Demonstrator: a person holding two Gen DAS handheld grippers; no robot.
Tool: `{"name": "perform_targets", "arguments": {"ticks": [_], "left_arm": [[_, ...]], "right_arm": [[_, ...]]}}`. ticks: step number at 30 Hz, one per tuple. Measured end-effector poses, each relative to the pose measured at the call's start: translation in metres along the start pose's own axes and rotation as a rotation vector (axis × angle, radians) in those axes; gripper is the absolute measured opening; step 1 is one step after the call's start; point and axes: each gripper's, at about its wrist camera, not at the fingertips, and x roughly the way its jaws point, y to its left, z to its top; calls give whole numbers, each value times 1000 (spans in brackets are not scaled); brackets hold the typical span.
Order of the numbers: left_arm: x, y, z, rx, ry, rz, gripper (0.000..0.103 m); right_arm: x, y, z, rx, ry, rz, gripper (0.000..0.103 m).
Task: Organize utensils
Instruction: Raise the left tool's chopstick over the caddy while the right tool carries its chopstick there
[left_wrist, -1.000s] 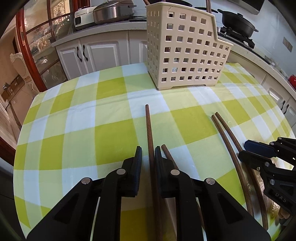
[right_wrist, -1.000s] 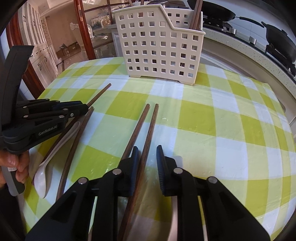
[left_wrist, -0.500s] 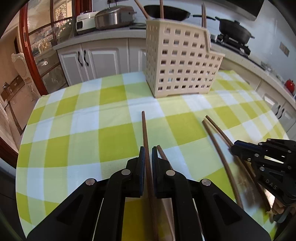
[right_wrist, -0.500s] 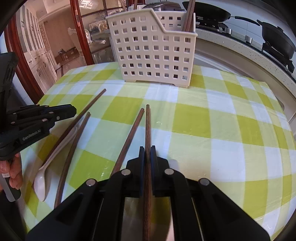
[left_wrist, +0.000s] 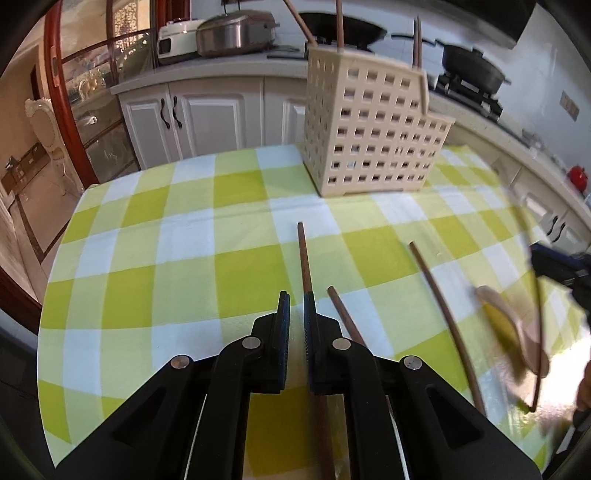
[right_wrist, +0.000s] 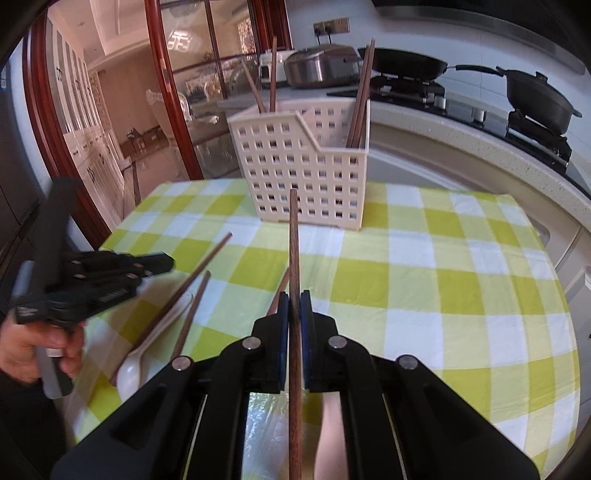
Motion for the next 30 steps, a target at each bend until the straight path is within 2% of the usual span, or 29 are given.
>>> {"name": "perform_targets", "arguments": {"ticks": [6, 7, 19, 24, 27, 30], "left_arm": [[23, -11, 6, 41, 60, 41, 8], [24, -13, 6, 45, 59, 41, 11], [30, -19, 6, 52, 82, 61, 11], [30, -23, 8, 63, 96, 64, 5], [15, -19, 5, 41, 58, 39, 5], [-19, -14, 1, 17, -23, 25, 5]], "right_arm": [[-10, -3, 3, 2, -21, 5, 6], [-11, -3, 3, 3, -22, 7, 6], [-13, -4, 2, 6, -25, 16, 6], [-15, -1, 1, 3, -29, 20, 6], [-19, -2, 3, 4, -39, 20, 6], [-23, -2, 4, 4, -47, 19, 6]]}}
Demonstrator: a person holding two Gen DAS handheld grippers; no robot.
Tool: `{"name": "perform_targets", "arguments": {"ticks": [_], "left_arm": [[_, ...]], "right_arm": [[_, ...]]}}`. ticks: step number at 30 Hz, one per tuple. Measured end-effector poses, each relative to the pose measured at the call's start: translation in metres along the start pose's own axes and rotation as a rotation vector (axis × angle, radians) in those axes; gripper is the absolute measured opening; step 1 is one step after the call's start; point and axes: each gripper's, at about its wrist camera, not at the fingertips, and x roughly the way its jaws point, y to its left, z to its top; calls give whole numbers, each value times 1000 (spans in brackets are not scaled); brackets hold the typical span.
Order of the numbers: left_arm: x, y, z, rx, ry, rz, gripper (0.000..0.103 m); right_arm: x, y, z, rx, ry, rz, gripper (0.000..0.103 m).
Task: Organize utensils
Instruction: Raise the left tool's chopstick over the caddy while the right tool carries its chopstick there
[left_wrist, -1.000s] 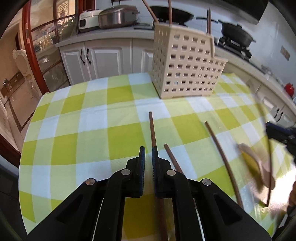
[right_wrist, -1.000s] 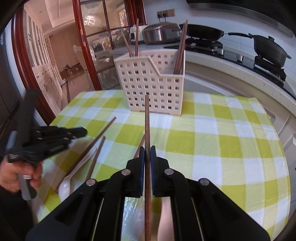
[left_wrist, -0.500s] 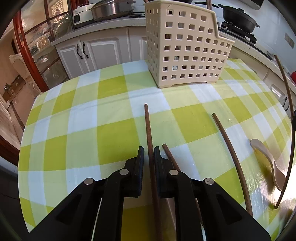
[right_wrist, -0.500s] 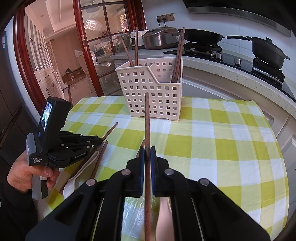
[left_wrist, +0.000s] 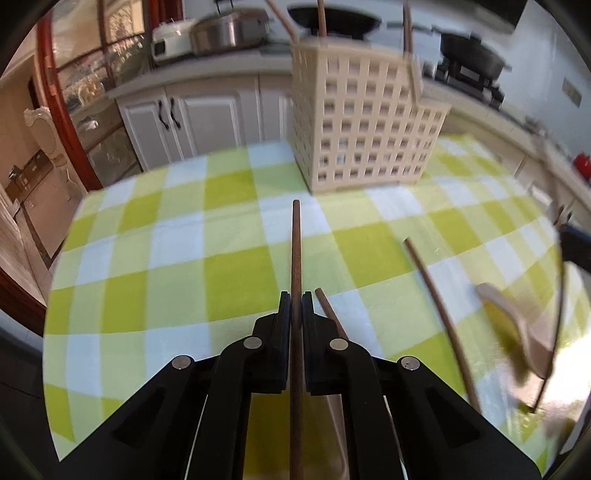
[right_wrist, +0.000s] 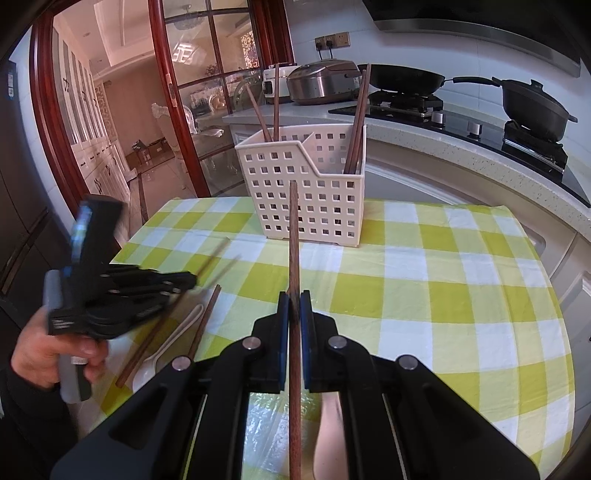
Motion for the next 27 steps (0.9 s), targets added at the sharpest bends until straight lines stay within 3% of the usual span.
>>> {"name": "perform_targets", "arguments": {"ticks": [6, 14, 27], "left_arm": [[-61, 6, -5, -22, -133, -15, 5], [-111, 6, -6, -21, -232, 15, 5], [-136, -1, 2, -29, -311, 10, 4]], "right_arm": [[-7, 4, 1, -5, -15, 5, 6], [-24, 9, 9, -7, -54, 7, 6], [-47, 10, 19, -11, -105, 11, 6]]}}
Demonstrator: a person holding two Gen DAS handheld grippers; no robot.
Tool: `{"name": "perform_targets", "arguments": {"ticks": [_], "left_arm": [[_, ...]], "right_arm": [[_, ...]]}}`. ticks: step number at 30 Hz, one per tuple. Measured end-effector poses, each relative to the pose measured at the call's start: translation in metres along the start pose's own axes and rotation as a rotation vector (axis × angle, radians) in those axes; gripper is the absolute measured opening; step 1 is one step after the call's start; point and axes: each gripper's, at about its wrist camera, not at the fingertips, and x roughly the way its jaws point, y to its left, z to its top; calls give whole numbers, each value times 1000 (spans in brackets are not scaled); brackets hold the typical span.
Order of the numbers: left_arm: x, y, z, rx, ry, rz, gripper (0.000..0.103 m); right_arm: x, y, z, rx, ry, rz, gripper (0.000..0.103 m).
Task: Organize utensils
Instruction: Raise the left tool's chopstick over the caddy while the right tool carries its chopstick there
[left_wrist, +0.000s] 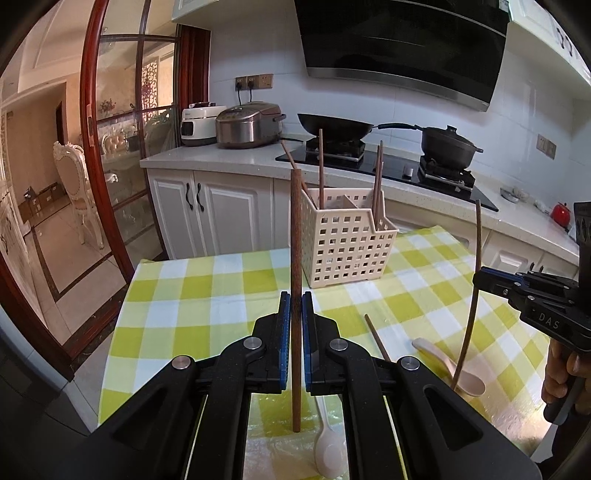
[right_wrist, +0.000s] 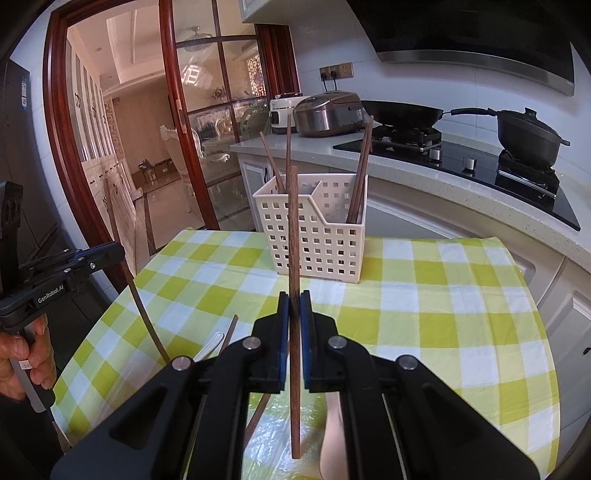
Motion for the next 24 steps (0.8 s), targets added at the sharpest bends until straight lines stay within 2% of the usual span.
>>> {"name": "perform_targets", "arguments": {"ticks": [6, 11, 24], "left_arm": [[0, -5, 14, 15, -16, -11, 4], [4, -9, 35, 29, -26, -34, 4], [25, -46, 141, 92, -104, -112, 4]], "right_arm": [[-1, -5, 7, 13, -7, 4, 6], [-4, -13, 25, 14, -26, 2, 6], [8, -36, 143, 2, -129, -41, 6]]}}
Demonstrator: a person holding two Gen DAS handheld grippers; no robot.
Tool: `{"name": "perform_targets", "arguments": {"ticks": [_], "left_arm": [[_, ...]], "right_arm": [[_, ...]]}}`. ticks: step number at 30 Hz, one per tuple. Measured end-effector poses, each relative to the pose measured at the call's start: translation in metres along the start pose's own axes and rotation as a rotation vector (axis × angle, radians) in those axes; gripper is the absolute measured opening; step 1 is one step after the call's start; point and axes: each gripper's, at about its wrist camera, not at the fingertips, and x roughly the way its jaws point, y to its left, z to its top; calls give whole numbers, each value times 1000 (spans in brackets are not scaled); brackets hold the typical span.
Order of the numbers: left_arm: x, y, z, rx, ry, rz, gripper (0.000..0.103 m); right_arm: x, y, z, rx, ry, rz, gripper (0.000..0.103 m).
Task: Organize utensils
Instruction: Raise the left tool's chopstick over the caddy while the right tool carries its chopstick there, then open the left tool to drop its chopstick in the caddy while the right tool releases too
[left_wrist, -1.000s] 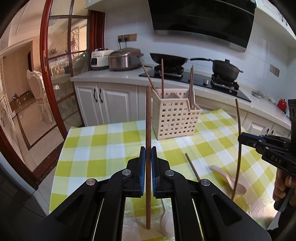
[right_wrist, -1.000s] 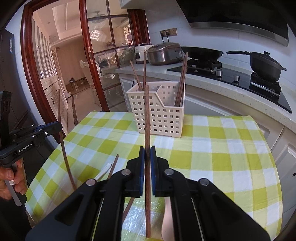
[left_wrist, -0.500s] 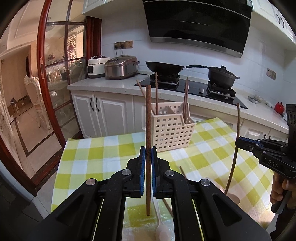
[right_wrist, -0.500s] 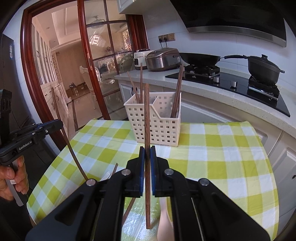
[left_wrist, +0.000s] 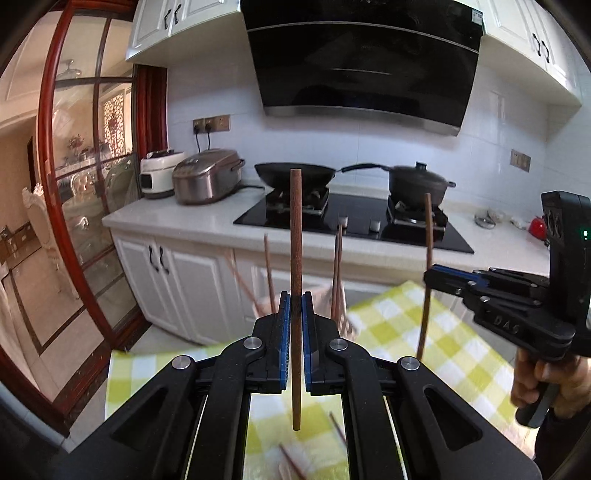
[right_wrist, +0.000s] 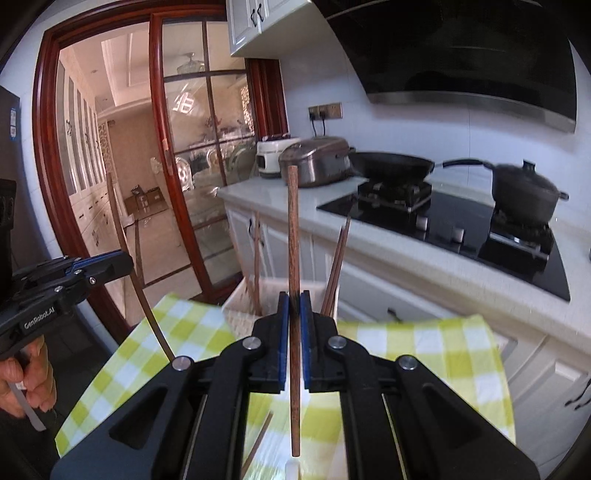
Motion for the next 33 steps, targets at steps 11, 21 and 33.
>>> {"name": "perform_targets", "arguments": {"ticks": [11, 21, 33], "left_arm": [[57, 8, 72, -11, -36, 21, 4], [102, 21, 62, -55, -4, 49, 4], [127, 31, 34, -90, 44, 43, 4]], "right_arm": [[51, -14, 63, 23, -43, -12, 6], [100, -9, 72, 19, -33, 3, 6], [135, -5, 48, 24, -27, -7, 6]]}}
